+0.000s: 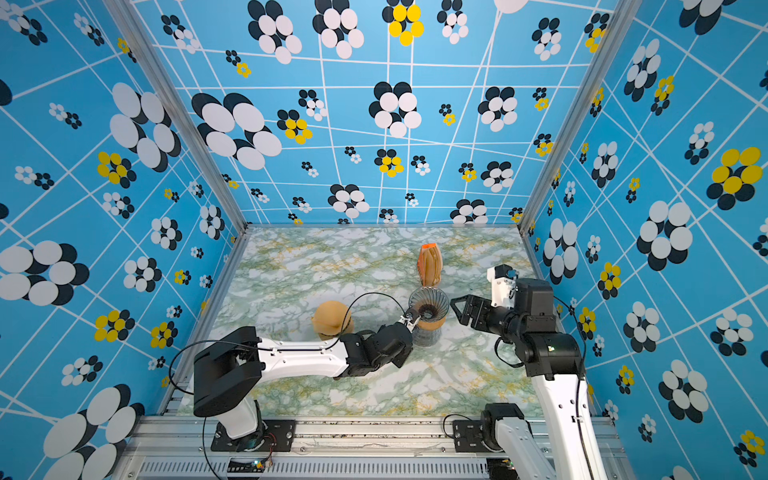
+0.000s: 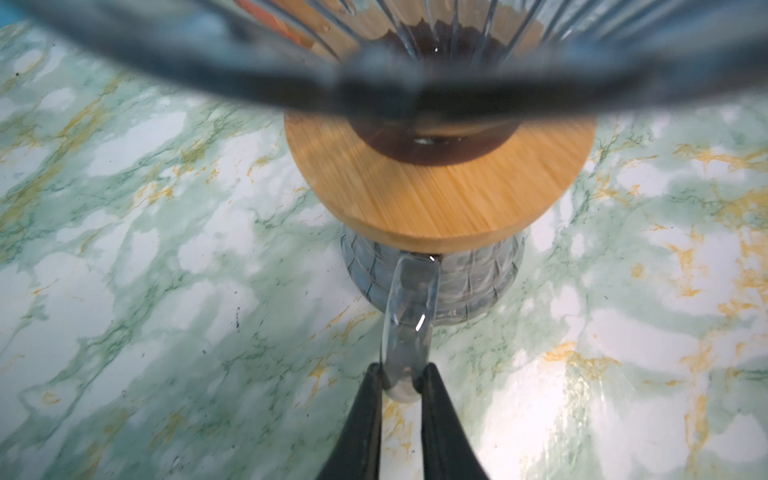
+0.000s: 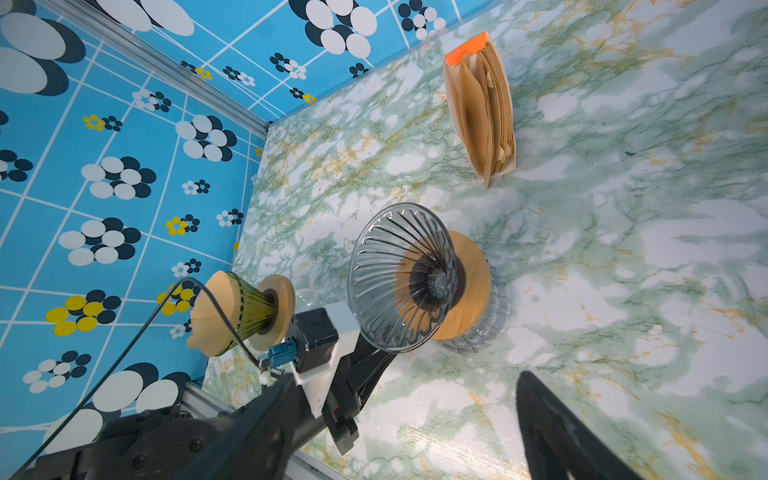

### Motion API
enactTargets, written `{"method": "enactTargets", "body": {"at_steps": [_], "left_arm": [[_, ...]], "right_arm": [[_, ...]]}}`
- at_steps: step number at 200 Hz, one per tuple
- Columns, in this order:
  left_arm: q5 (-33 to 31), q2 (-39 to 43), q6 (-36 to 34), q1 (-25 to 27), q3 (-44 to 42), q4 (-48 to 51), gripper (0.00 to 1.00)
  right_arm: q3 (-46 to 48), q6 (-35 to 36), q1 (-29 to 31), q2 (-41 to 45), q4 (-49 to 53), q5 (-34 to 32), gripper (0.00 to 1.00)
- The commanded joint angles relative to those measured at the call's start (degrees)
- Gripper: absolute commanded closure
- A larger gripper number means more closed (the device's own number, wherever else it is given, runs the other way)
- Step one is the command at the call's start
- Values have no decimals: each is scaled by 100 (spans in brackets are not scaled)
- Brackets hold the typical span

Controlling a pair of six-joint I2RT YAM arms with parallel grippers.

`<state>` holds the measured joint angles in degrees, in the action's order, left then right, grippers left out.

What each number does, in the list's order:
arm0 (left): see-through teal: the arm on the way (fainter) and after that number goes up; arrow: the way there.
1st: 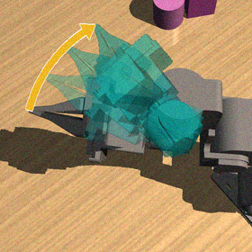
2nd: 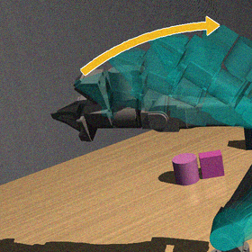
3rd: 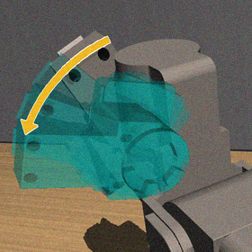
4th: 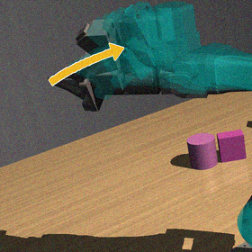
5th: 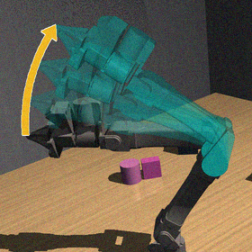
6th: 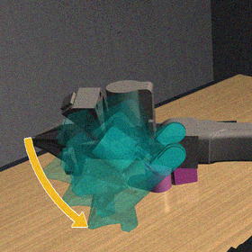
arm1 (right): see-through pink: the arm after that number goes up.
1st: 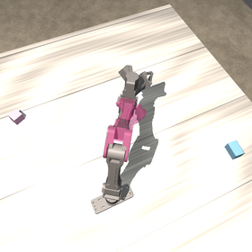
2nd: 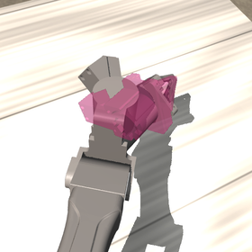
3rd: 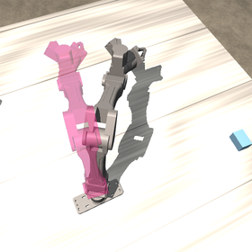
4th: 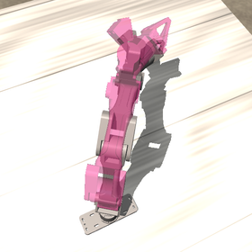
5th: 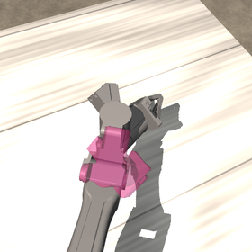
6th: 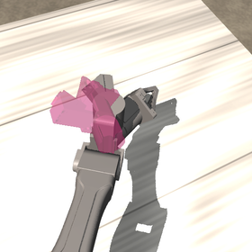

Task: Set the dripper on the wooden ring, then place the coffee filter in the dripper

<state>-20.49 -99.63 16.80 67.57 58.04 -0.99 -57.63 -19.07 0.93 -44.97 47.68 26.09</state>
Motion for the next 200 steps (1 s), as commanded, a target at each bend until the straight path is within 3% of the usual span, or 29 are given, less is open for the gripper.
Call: {"method": "enactTargets", "body": {"at_steps": [1,151,200], "left_arm": [[-243,258,164,79,-136,73,83],[-491,551,508,318,-522,126,81],[-509,736,519,327,-466,260,65]], "right_arm": [[39,-85,-39,-1,-65,63,16],[106,-207,-32,-29,-168,149,17],[160,-359,-34,-104,-265,438,19]]}}
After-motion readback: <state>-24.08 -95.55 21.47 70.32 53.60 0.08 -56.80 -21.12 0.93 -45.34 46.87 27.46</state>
